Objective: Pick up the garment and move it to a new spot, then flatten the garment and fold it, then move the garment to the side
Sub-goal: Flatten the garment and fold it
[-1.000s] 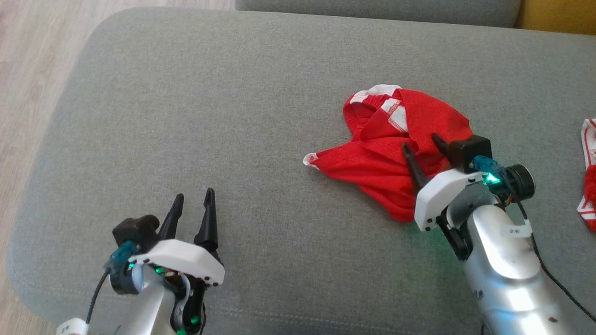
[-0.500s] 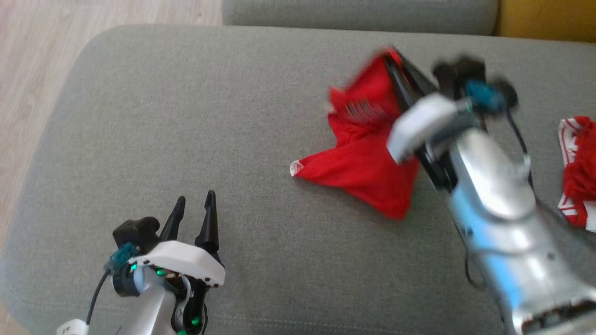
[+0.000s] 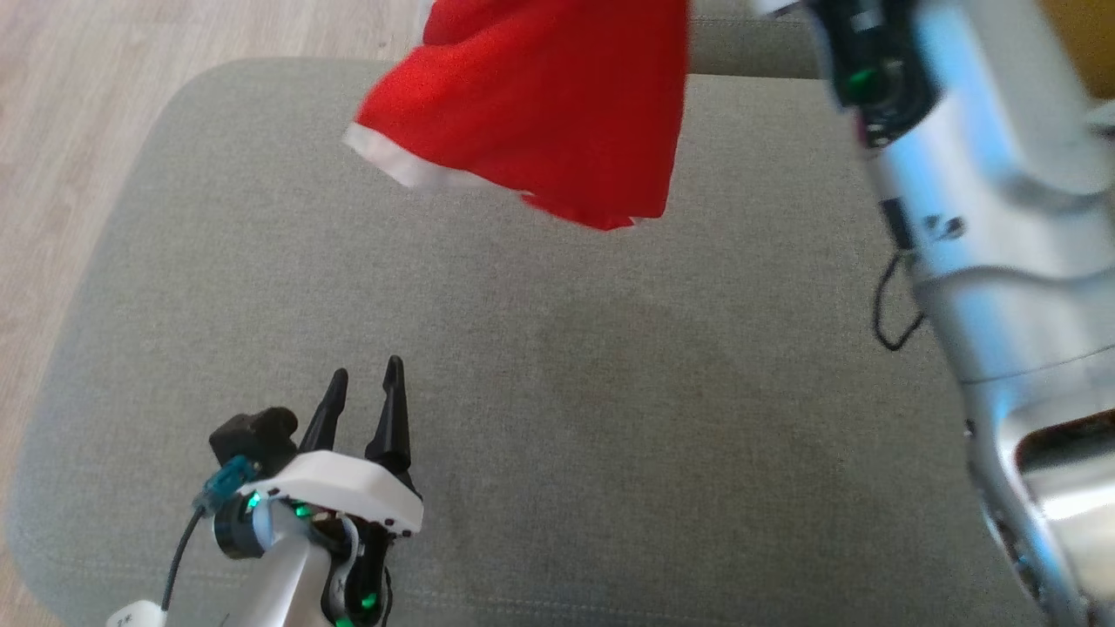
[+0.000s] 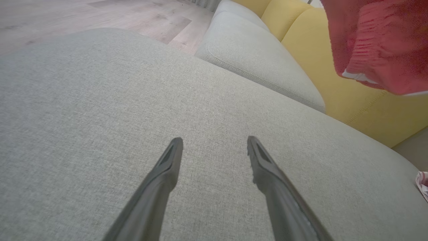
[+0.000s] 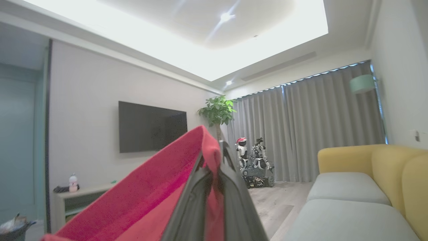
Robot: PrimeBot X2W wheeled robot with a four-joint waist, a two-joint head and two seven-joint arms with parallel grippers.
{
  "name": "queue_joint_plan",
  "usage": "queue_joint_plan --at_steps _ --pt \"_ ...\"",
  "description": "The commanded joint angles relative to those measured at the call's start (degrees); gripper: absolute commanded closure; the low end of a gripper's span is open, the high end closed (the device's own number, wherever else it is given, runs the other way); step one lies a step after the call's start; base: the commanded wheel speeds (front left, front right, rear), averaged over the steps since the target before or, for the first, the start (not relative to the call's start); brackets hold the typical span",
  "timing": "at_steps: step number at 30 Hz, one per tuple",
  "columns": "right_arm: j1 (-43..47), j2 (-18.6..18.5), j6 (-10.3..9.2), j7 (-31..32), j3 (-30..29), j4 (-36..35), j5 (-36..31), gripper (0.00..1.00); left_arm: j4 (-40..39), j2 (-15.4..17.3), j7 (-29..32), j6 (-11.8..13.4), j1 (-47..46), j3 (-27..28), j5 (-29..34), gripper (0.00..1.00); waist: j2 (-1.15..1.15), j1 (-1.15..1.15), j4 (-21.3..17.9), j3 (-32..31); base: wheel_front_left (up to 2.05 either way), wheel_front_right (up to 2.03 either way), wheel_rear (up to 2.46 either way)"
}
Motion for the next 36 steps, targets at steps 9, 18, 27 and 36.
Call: queue_joint_plan --at_steps 9,18,27,36 --pt "6.1 -9.9 0.11 -2.9 -11.0 15.6 -3.3 1.00 -2.2 0.2 -0.4 0.0 -1.4 2.0 0.6 0.00 0.00 0.00 -0.8 2.5 0.00 0.00 0.00" --pt "7.0 -16.3 0.11 -4.4 -16.9 33.6 -15.1 0.00 -1.2 0.2 -0.4 -0.6 -3.0 1.2 1.1 0.00 0.00 0.00 -2.3 4.5 0.00 0.00 0.00" --pt "6.9 -10.8 0.11 -5.6 -14.4 32.3 -21.5 0.00 -0.4 0.2 -0.4 -0.7 -2.7 1.7 1.4 0.00 0.00 0.00 -6.2 2.8 0.00 0.00 0.00" --pt "15.0 -7.7 0.11 -5.7 -11.6 17.0 -17.4 0.00 -1.6 0.2 -0.4 -0.3 -1.6 1.9 1.3 0.00 0.00 0.00 -9.9 0.7 0.00 0.00 0.00"
